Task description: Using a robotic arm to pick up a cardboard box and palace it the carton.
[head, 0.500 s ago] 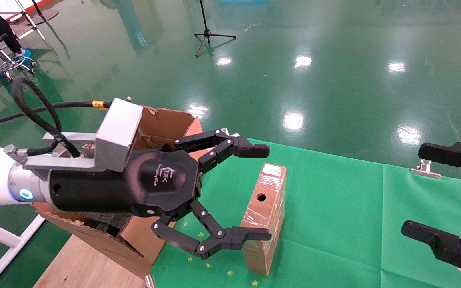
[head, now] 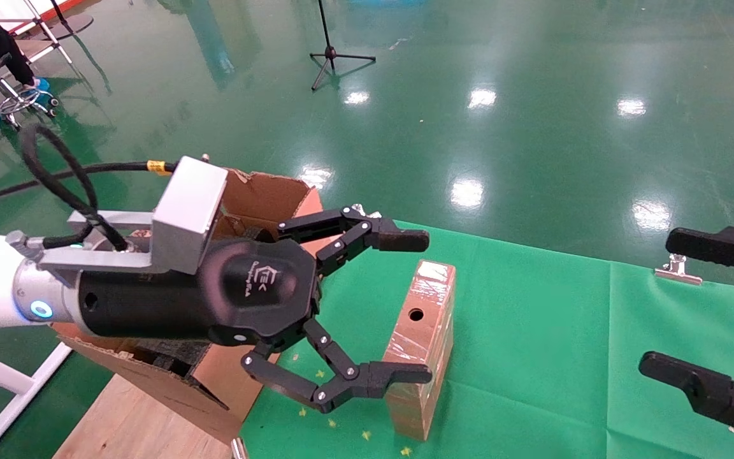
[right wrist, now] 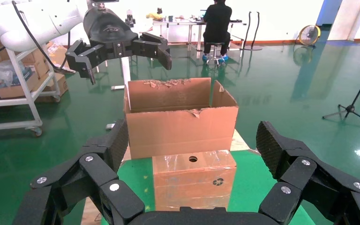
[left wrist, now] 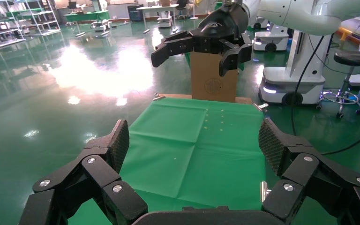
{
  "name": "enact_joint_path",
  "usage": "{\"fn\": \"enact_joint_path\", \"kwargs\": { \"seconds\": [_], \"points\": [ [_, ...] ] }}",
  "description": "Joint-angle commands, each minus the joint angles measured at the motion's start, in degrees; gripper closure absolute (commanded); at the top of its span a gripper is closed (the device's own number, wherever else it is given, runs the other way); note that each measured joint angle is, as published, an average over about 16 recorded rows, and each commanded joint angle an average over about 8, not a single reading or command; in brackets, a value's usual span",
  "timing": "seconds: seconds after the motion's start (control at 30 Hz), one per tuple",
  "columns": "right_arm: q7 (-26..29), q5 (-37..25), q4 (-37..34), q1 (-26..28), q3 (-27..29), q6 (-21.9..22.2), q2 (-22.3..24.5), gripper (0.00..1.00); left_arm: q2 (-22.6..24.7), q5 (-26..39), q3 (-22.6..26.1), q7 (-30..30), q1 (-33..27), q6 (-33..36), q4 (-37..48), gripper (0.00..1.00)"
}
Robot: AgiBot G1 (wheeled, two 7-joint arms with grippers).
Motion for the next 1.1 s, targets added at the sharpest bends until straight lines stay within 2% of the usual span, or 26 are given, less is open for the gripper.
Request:
{"fn": "enact_joint_path", "kwargs": {
  "seconds": [0.03, 0.07, 0.1, 0.3, 0.33, 0.5, 0.63, 1.1],
  "points": [
    [0.0, 0.0, 0.0, 0.0, 0.0, 0.0, 0.0, 0.0, 0.0, -0.01, -0.01, 0.0, 0.01, 0.0, -0.01, 0.0],
    [0.0, 0.0, 0.0, 0.0, 0.0, 0.0, 0.0, 0.04, 0.0, -0.01, -0.01, 0.0, 0.01, 0.0, -0.01, 0.0],
    [0.0, 0.0, 0.0, 0.0, 0.0, 0.0, 0.0, 0.15, 0.0, -0.01, -0.01, 0.01, 0.01, 0.0, -0.01, 0.0],
    [0.0, 0.0, 0.0, 0.0, 0.0, 0.0, 0.0, 0.9, -0.53, 2.64, 0.46, 0.87, -0.88, -0.25, -1.06, 0.0],
    [0.0, 0.0, 0.0, 0.0, 0.0, 0.0, 0.0, 0.98, -0.69, 3.86, 0.73, 1.02, -1.34, -0.5, -1.47, 0.0],
    [0.0, 0.0, 0.0, 0.0, 0.0, 0.0, 0.0, 1.0, -0.71, 11.29, 2.77, 0.4, -4.68, -2.57, -3.2, 0.0],
    [0.0, 0.0, -0.01, 0.0, 0.0, 0.01, 0.0, 1.0, 0.28, 14.79, 4.19, -1.32, -6.86, -4.07, -3.58, 0.0],
    [0.0, 0.0, -0.02, -0.01, 0.0, 0.03, 0.01, 1.0, 0.9, 18.92, 5.7, -3.21, -9.02, -5.75, -3.25, 0.0]
  ]
}}
